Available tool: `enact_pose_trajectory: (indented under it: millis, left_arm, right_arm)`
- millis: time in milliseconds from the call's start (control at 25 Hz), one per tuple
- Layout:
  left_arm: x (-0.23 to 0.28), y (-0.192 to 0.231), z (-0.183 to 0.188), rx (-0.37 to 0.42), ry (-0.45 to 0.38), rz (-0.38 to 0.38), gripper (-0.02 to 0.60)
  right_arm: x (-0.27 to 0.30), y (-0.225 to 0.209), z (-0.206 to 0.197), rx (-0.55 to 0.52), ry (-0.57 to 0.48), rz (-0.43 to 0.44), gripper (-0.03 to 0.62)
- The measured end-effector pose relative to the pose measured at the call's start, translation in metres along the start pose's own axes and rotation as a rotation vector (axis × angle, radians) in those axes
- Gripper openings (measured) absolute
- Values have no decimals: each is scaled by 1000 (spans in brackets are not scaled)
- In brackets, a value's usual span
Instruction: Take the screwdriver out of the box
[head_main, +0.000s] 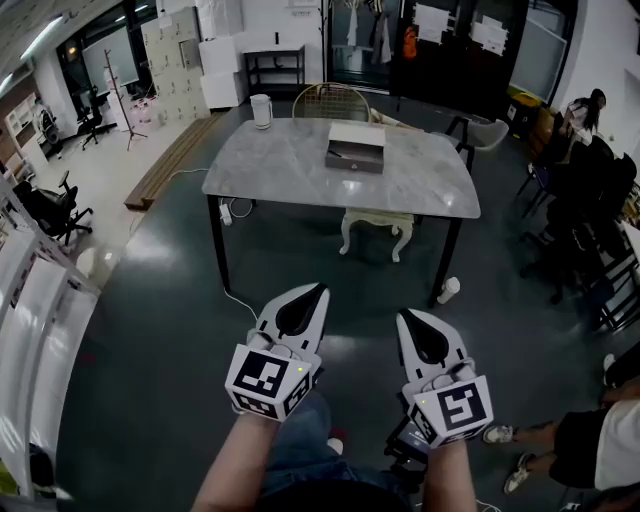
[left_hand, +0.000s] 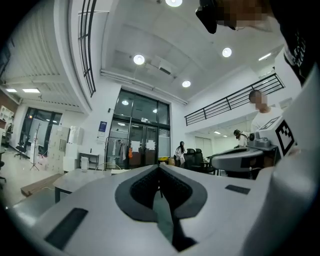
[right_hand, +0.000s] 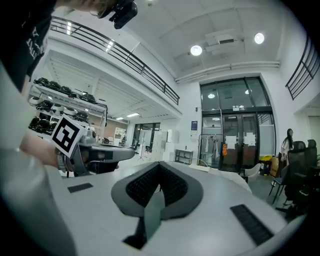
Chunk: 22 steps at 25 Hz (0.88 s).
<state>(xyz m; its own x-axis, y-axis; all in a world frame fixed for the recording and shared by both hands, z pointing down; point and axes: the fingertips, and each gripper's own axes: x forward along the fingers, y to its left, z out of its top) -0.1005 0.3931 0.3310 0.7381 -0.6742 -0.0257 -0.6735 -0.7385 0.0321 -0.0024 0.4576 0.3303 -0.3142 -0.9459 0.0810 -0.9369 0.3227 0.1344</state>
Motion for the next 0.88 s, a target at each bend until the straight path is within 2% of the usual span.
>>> enact_pose_trajectory:
  millis: [280,440,600,880]
  left_arm:
    - [41,31,-4,1,6,-12,12]
    - [78,61,-7,-7,9,-23,12]
    - [122,96,-6,-14,7,-36,12]
    - [194,159,0,-18,-2,-72,12]
  right_arm:
    - [43,-20,-1,22,-19,27,26]
    - [85,-41,-4,27,2,13,26]
    - [135,-66,7,43,-36,-5,26]
    - [218,-106,9,17,-3,-42,26]
